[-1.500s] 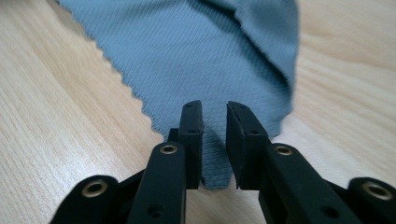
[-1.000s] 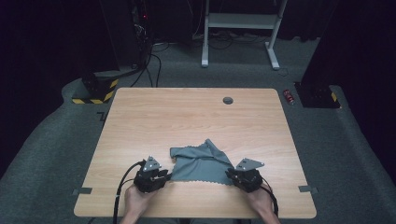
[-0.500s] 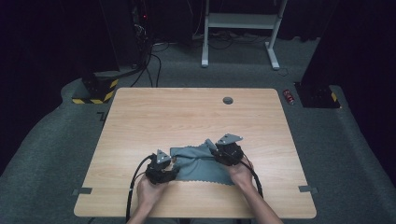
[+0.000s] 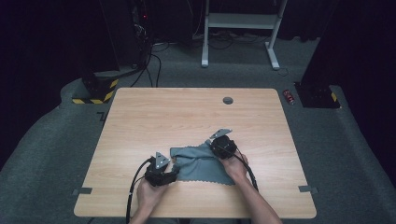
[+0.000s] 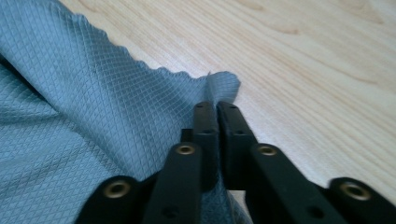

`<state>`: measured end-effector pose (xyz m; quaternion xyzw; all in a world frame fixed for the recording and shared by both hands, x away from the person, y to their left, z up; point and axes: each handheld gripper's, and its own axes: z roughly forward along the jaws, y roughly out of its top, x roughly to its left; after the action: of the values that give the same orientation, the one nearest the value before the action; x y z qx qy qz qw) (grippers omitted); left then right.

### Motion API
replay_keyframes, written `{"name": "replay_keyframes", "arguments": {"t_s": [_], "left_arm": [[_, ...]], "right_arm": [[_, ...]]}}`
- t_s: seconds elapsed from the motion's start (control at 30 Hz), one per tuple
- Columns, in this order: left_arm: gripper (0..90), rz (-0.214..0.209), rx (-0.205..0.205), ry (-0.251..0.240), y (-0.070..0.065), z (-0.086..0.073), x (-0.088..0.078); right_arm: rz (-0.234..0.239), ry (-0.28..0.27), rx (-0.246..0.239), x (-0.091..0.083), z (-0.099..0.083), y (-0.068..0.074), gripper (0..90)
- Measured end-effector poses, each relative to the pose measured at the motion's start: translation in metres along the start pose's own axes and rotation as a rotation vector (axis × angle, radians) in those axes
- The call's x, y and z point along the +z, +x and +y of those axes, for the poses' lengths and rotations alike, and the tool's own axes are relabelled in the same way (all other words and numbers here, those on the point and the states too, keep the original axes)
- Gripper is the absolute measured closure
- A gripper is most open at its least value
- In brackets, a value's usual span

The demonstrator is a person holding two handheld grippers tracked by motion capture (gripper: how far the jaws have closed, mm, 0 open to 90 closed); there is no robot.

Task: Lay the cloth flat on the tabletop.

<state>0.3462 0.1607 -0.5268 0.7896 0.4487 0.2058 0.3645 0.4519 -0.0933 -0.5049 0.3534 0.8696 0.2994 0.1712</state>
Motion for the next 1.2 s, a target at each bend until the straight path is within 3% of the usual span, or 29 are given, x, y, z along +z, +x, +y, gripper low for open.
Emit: {"name": "replay_keyframes", "arguments": {"t_s": [0.17,0.33,0.43,0.57,0.63,0.73,0.9,1.07,1.2], "left_arm": [[40.4,0.001,-0.001,0.000,0.000,0.000,0.000],[40.4,0.001,-0.001,-0.001,0.000,0.000,0.000],[40.4,0.001,-0.001,-0.001,0.000,0.000,0.000],[40.4,0.000,0.001,0.000,0.000,0.000,0.000],[40.4,0.000,0.003,0.001,0.001,0.000,0.000],[42.1,-0.025,-0.013,0.014,0.003,0.003,-0.001],[44.5,-0.029,0.001,0.005,0.003,0.015,-0.001],[47.3,-0.020,0.058,0.018,-0.001,0.026,0.005],[56.9,-0.022,0.091,0.061,-0.003,0.025,0.011]], "right_arm": [[-0.024,-0.062,0.025,-0.013,0.001,-0.010,88.3],[-0.066,-0.108,0.111,-0.022,-0.005,-0.031,88.4],[-0.110,-0.095,0.144,-0.022,-0.006,-0.045,88.3],[-0.108,-0.057,0.154,-0.016,-0.007,-0.052,86.9],[-0.103,-0.035,0.168,-0.012,-0.009,-0.053,79.9],[-0.095,-0.063,0.205,-0.017,-0.012,-0.052,72.1],[-0.067,-0.127,0.179,-0.040,-0.016,-0.041,70.2],[-0.020,-0.097,0.129,-0.045,-0.027,-0.021,69.2],[0.001,-0.049,0.111,-0.037,-0.039,-0.008,67.8]]}}
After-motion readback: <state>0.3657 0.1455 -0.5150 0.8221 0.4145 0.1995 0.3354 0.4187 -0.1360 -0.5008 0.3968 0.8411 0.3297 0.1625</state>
